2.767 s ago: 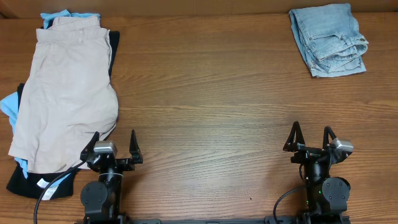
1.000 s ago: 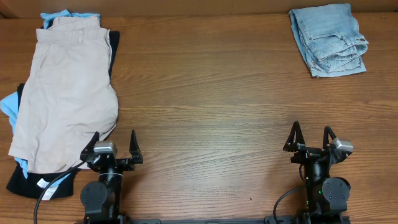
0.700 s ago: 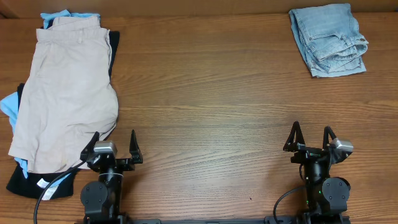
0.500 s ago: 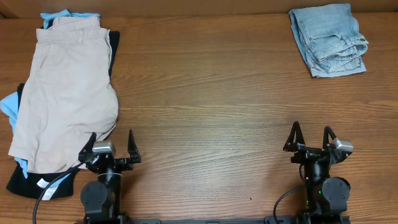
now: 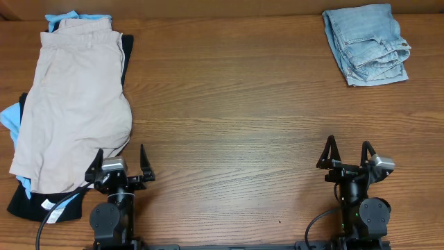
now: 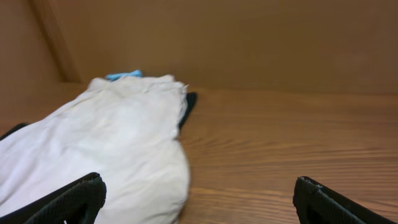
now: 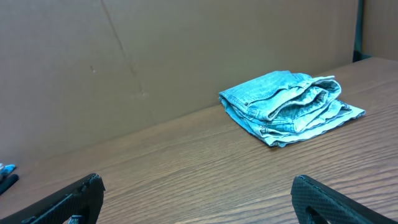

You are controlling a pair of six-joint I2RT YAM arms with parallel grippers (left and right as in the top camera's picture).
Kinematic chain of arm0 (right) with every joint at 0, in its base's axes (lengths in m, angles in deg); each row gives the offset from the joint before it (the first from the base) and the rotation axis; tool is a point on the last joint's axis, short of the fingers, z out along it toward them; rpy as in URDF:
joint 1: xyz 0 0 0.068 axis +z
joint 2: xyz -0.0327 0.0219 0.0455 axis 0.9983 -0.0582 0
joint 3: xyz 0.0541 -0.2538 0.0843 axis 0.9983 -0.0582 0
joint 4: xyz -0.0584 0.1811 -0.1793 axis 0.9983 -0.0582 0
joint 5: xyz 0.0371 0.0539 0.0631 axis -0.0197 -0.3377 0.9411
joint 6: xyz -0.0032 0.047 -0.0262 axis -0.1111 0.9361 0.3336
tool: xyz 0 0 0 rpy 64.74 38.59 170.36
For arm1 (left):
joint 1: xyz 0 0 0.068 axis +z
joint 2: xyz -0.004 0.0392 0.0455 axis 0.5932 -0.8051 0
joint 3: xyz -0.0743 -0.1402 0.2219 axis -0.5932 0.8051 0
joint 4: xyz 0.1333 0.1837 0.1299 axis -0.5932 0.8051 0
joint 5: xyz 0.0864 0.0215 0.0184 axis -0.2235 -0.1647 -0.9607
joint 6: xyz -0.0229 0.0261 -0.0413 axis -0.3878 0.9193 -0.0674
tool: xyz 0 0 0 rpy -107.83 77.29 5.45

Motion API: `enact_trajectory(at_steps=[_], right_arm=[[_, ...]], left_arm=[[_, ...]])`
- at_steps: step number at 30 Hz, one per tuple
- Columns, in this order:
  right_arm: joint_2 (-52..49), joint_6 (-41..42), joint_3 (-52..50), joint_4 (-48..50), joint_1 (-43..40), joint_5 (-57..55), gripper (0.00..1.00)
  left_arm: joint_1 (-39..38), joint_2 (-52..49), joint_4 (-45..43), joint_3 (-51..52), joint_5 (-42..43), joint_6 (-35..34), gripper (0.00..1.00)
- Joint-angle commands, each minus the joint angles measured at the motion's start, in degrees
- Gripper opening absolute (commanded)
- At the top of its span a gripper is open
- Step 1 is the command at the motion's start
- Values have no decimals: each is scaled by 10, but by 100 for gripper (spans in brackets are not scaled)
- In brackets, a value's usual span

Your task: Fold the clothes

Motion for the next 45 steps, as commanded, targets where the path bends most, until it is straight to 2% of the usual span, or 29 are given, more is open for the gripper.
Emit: enact_trajectory(at_steps=[1,3,9,13,18,26,30,34,38,41,43,45], right_arm=[[6,0,-6,10,3,30,100],[6,0,-5,26,3,47,100],[6,0,26,57,3,108,100],[4,0,81,36,3,128,100],[-47,-20,188,-20,3,128,100],[-265,-20,391,-131,3,173,100],[-406,-20,492,-182,3,214,100],[-525,-20,562,-195,3,279,100],[-637,-10,582,-111,3,350,100],[-736,-11,582,-80,3,449,100],[-772,-10,582,-73,3,479,100],[-805,-10,582,-71,3,502,100]], left_arm=[[3,6,-13,1,92,13,100],[3,5,-10,-10,116,4,100],[3,-29,39,-102,111,-7,100],[3,-99,77,-209,103,-6,100],[3,-241,174,-385,110,-2,100],[3,-493,393,-692,193,45,100],[3,-579,448,-791,258,46,100],[3,-621,440,-814,260,47,100],[9,-654,392,-815,256,34,100],[47,-713,365,-823,193,17,100],[80,-753,362,-837,185,0,100],[119,-802,364,-860,185,-1,94]])
